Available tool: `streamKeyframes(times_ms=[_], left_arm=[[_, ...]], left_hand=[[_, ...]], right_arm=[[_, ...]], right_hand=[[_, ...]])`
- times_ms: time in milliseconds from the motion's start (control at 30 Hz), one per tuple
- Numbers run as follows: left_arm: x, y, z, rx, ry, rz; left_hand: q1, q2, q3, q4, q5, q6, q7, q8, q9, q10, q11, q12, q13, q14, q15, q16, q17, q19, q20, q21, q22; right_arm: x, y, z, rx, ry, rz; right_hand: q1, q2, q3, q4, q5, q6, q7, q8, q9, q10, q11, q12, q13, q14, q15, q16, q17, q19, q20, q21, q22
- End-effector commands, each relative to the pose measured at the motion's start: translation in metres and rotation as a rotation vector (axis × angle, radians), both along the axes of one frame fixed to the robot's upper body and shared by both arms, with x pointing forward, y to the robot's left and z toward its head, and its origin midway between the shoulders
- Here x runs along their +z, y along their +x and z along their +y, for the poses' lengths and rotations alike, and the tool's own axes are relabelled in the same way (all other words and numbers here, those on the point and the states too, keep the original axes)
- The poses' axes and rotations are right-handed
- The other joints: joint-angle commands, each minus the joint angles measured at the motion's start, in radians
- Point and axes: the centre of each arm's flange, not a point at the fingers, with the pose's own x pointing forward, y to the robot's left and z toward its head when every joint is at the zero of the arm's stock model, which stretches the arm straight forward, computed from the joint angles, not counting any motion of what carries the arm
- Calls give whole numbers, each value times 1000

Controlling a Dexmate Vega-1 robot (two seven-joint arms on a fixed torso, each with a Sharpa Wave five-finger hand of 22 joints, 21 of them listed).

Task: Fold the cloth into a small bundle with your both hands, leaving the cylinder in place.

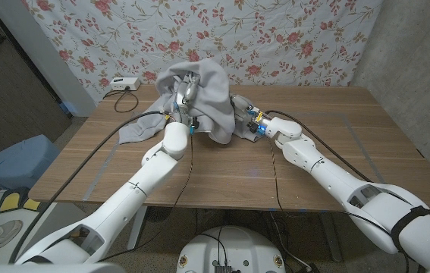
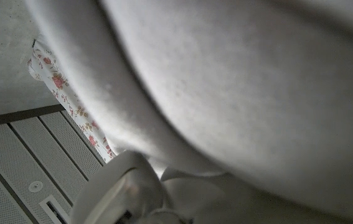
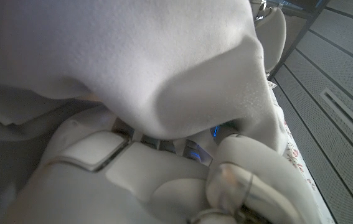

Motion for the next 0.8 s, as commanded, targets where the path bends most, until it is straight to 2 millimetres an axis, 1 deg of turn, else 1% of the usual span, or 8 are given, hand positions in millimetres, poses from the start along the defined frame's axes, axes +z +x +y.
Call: streamKeyframes(times_ms=[33,200,300,500,533,633,733,800], left_arm=[[-4,-29,-37,172,169,-22],[-5,-30,-41,185,226,27],[-9,-30,-44,193,268,76],[-19,-29,-46,181,289,130],[-19,-30,-45,183,288,134],[-19,-30,-42,193,288,135],[-18,-30,-39,187,281,135],[-17,-31,-36,174,269,126]], left_hand=[[27,32,12,-18,-1,39,9,5,0,14,-2,-5,-5,22,0,7,5,65,-5,19,29],[36,33,15,-25,-1,54,21,6,1,28,-1,-2,-5,35,-4,9,5,71,-13,21,29],[40,34,15,-27,-2,59,26,6,1,35,1,-1,-4,44,-8,11,5,72,-16,21,29],[44,36,14,-27,-4,63,38,3,1,39,1,-2,-4,50,-8,11,7,67,-15,19,30],[44,37,13,-26,-4,62,37,2,1,38,3,-3,-4,49,-8,11,8,66,-15,19,30],[42,36,9,-22,-5,59,34,-1,1,35,4,-5,-4,46,-7,10,9,61,-15,17,30],[41,36,6,-20,-6,56,32,-3,2,31,9,-7,-4,44,-5,9,10,60,-14,16,30],[41,35,5,-20,-7,56,32,-4,2,31,9,-8,-4,45,-4,9,10,61,-10,16,30]], right_arm=[[-7,-6,5,281,-44,317],[-20,-10,6,391,-30,476],[-25,-9,4,398,-9,527],[-22,-6,-12,252,31,433],[-20,-6,-14,238,33,416],[-15,-7,-18,199,37,359],[-10,-9,-22,148,28,300],[0,-9,-28,70,2,197]], right_hand=[[3,10,21,-1,-8,90,101,11,13,178,50,7,162,188,-19,5,9,158,-122,21,3],[4,13,27,-2,-9,83,106,9,13,173,55,5,162,189,-17,5,11,170,-128,24,4],[5,12,29,-3,-10,79,109,8,13,171,56,4,163,185,-12,2,12,170,-128,24,4],[7,3,33,-13,-16,84,111,12,13,163,60,0,163,139,-15,-15,21,93,-119,-11,4],[-1,1,29,-10,-17,86,110,13,13,162,59,0,164,135,-10,-15,25,64,-110,-24,4],[-9,-2,23,-11,-18,103,104,19,13,164,58,2,164,123,-9,-18,31,16,-99,-46,4],[-6,-5,21,-22,-17,114,102,20,13,167,55,3,164,110,-5,-23,32,-29,-83,-68,3],[-3,-10,20,-30,-17,117,97,20,13,166,53,3,164,104,3,-26,31,-42,-73,-74,3]])
